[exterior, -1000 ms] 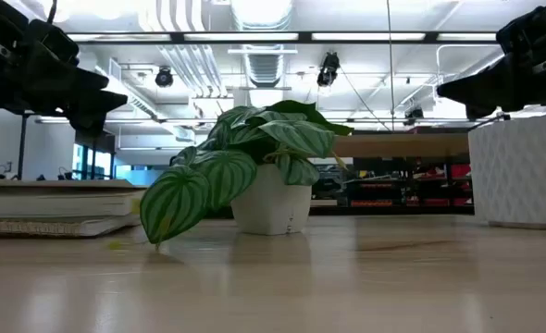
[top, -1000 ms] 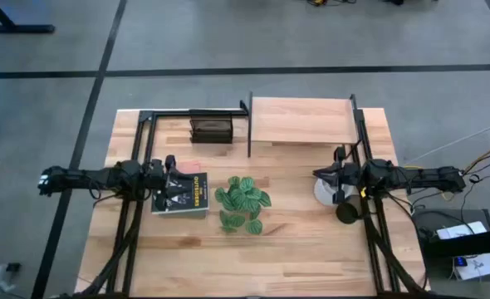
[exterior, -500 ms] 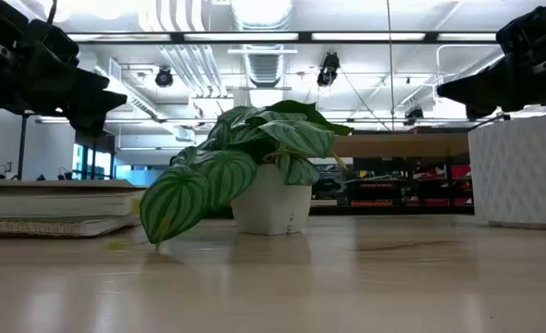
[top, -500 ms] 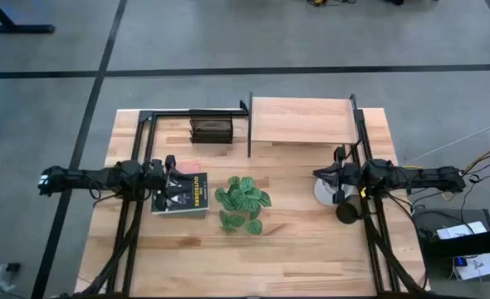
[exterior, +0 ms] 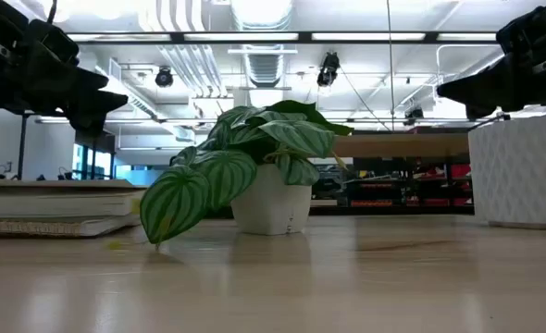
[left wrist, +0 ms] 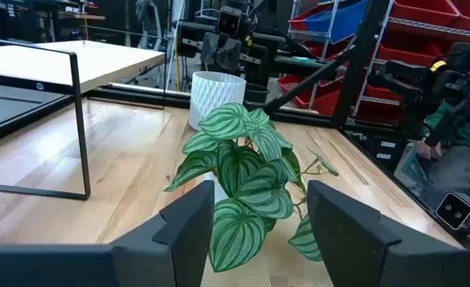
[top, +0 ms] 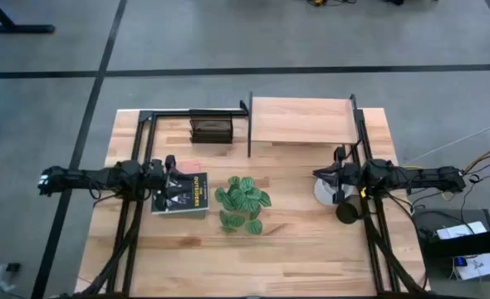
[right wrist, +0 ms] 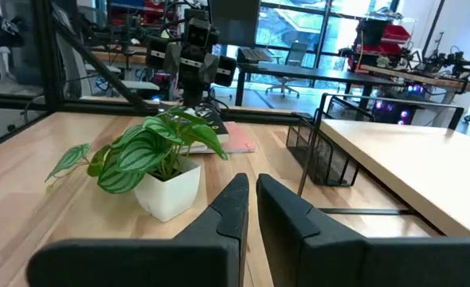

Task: Stock shelves
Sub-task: Return to Home Position

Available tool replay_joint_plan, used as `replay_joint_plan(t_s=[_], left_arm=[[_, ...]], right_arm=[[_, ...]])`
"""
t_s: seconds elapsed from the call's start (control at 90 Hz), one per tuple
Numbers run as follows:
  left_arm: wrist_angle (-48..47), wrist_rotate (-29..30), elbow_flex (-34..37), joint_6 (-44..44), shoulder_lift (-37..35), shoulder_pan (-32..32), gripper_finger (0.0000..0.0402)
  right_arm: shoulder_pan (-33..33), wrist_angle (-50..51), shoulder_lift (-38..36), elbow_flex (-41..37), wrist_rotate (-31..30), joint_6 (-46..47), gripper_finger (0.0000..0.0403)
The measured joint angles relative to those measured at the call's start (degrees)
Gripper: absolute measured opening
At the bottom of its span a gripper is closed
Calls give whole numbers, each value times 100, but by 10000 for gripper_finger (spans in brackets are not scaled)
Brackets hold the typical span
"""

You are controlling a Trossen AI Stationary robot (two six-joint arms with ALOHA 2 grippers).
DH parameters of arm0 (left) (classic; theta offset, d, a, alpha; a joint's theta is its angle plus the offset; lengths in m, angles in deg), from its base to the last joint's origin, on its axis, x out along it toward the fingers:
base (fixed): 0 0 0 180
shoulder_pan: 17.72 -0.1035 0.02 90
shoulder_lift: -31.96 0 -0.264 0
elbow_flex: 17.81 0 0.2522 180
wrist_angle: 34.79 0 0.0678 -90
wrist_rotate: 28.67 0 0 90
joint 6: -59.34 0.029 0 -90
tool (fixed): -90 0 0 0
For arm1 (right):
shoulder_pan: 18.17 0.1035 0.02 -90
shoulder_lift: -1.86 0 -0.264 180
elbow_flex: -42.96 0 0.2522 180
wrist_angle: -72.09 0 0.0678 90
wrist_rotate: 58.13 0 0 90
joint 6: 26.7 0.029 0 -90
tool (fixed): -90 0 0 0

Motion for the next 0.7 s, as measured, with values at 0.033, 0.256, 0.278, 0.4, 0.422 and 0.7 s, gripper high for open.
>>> replay_joint_plan(t_s=[0.033,0.256,0.278,0.4,0.422,0.7], left_arm=[[2,0,0,0,0,-1,186],[0,0,0,-2,0,0,178],[0,0,0,0,0,0,178],[0,0,0,-2,0,0,174],[1,0,0,0,0,0,174],[0,0,0,-2,0,0,163]], right_arm=[[0,-1,0,0,-1,0,14],[-2,0,0,0,0,0,14],[-2,-1,0,0,-1,0,14],[-2,0,0,0,-2,0,14],[0,0,0,0,-2,0,14],[-2,-1,0,0,-2,0,14]])
